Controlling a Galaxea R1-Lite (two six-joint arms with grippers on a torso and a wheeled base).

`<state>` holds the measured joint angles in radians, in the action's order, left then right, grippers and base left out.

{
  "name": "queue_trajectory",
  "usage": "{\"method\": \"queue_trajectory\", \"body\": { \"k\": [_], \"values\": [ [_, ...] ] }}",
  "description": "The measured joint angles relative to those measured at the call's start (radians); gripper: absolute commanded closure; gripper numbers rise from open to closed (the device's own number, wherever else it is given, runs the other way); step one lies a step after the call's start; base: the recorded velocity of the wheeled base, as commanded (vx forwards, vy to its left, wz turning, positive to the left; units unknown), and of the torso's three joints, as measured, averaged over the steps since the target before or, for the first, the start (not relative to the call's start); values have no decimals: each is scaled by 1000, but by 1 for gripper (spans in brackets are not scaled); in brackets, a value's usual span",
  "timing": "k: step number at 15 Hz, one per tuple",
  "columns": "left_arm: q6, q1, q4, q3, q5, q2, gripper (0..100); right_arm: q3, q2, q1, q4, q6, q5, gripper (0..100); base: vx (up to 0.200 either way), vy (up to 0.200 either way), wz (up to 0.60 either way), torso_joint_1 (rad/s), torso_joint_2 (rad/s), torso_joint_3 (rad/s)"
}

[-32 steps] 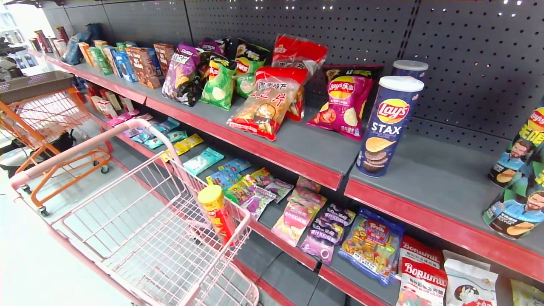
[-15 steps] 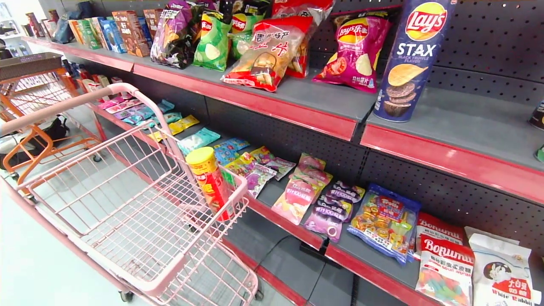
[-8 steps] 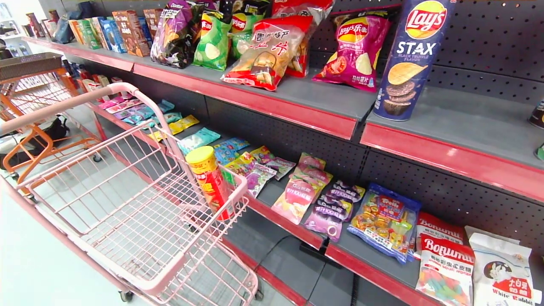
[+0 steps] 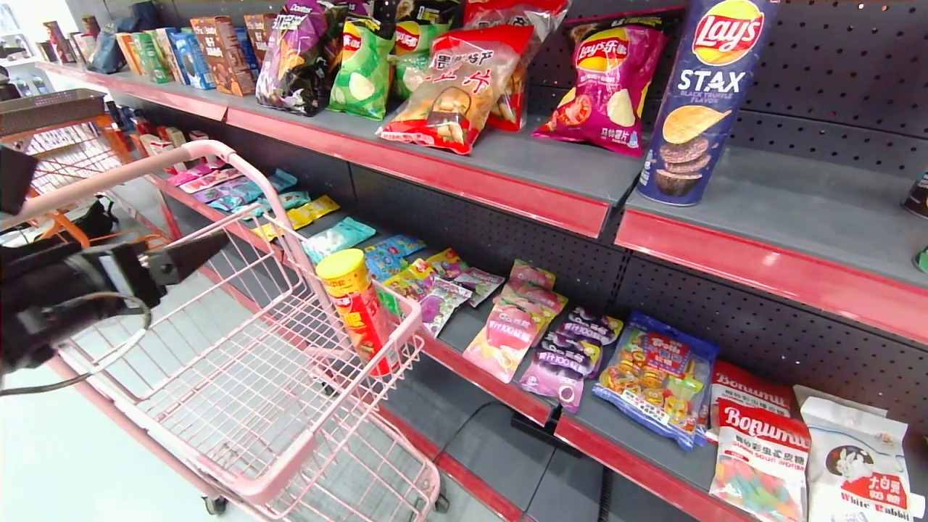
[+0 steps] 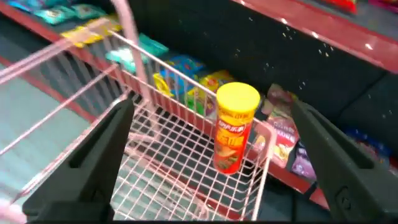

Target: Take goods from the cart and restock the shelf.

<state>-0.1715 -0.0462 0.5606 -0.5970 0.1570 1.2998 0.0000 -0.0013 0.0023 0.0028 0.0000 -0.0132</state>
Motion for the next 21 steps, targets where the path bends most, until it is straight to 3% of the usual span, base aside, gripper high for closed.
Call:
{"method": "queue_trajectory", "body": {
  "k": [2,4,9,21],
  "values": [
    [43,-2,76,-13,48,147,0,0,0,1,0,0,0,0,0,0,0,0,0,0],
    [66,-5,173,-16,96,263,0,0,0,0,0,0,0,0,0,0,0,0,0,0],
    [132,-23,210,-27,194,435,0,0,0,0,0,0,0,0,0,0,0,0,0,0],
    [161,-104,352,-110,196,667,0,0,0,0,0,0,0,0,0,0,0,0,0,0]
  ]
}}
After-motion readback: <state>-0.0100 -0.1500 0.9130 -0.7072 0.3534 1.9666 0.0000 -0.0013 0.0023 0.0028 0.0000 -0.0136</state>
